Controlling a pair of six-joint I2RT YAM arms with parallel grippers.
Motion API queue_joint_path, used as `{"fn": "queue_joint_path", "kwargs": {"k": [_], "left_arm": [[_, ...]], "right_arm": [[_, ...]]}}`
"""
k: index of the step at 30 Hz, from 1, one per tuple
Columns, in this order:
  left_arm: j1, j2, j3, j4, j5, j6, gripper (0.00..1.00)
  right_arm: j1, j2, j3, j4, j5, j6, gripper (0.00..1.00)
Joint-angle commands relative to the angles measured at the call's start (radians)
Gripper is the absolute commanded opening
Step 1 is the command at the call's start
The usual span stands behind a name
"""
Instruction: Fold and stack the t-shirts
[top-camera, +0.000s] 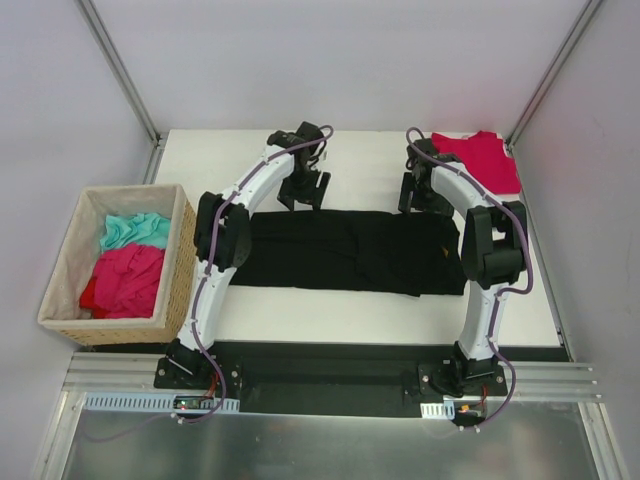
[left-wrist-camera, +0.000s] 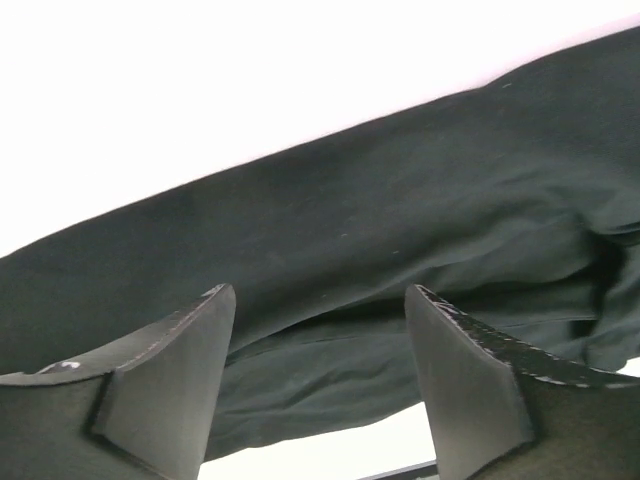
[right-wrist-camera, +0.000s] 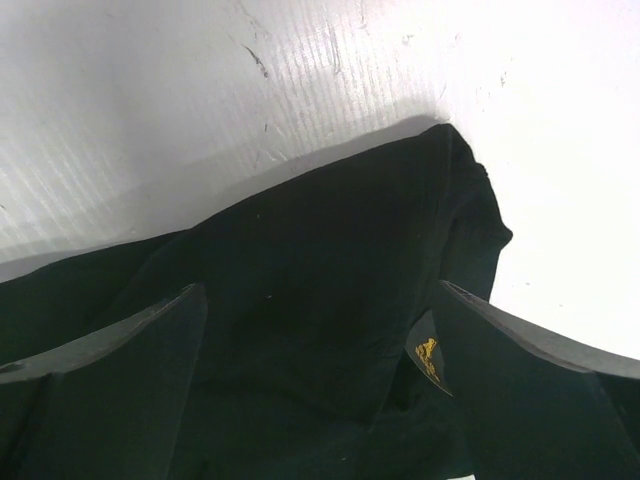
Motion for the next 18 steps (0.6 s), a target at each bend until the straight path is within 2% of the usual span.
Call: {"fn": "queue_joint_path", "kwargs": {"k": [1,6,11,18], "left_arm": [[-0.024,0.010,-0.022,-0.055,-0.008,0.060,0.67],[-0.079,-0.004,-0.047,-0.038,0.028,0.084,0.67],[-0.136,0.015,-0.047,-0.040,0.002,0.089,0.67],[-0.143,0.036,-0.067,-0.041,-0.037,0.086,0.66]], "right_arm": [[0.007,-0.061,-0.010,0.003,-0.006,-0.005,0.99],[0.010,-0.059,-0.009,0.002,-0.006,-0.006,0.99],[0.016,-0.061,-0.012,0.003,-0.006,-0.003,0.99],[0.015,-0.068,-0.020,0.005,-0.008,-0.003,0.98]]}}
